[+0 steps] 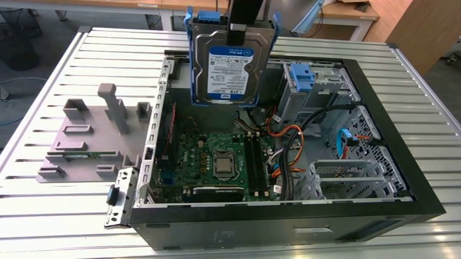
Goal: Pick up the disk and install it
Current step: 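Pick up the disk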
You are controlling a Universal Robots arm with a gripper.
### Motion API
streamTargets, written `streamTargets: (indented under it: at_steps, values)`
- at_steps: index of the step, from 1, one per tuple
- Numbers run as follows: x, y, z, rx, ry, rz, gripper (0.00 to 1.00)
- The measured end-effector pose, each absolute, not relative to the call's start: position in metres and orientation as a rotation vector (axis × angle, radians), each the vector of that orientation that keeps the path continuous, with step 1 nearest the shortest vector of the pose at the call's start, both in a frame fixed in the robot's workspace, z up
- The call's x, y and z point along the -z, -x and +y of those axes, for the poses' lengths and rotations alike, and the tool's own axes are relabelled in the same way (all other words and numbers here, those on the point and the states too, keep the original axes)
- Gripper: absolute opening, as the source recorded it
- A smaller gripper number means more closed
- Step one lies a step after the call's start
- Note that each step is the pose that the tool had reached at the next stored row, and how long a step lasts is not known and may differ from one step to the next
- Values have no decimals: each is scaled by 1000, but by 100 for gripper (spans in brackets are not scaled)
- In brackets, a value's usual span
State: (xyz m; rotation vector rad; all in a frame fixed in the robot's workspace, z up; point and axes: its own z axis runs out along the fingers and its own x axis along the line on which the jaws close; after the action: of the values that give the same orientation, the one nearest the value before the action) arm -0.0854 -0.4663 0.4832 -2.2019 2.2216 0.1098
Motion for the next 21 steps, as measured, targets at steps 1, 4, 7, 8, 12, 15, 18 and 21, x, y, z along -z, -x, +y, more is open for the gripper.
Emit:
streamTargets:
  at_steps: [1, 4, 7, 8, 12, 15, 18, 21]
  values:
    - [-483, 85, -468, -109, 2202, 2222, 35]
    - [-483, 85, -472, -108, 2203, 2223, 35]
    - [-483, 85, -477, -107, 2203, 2223, 35]
    - [-483, 85, -478, -106, 2204, 2224, 35]
    - [-483, 85, -480, -105, 2204, 2224, 35]
    - [-483, 85, -480, -105, 2204, 2224, 35]
    - [-483, 85, -481, -105, 2204, 2224, 35]
    - [-483, 85, -482, -105, 2204, 2224, 35]
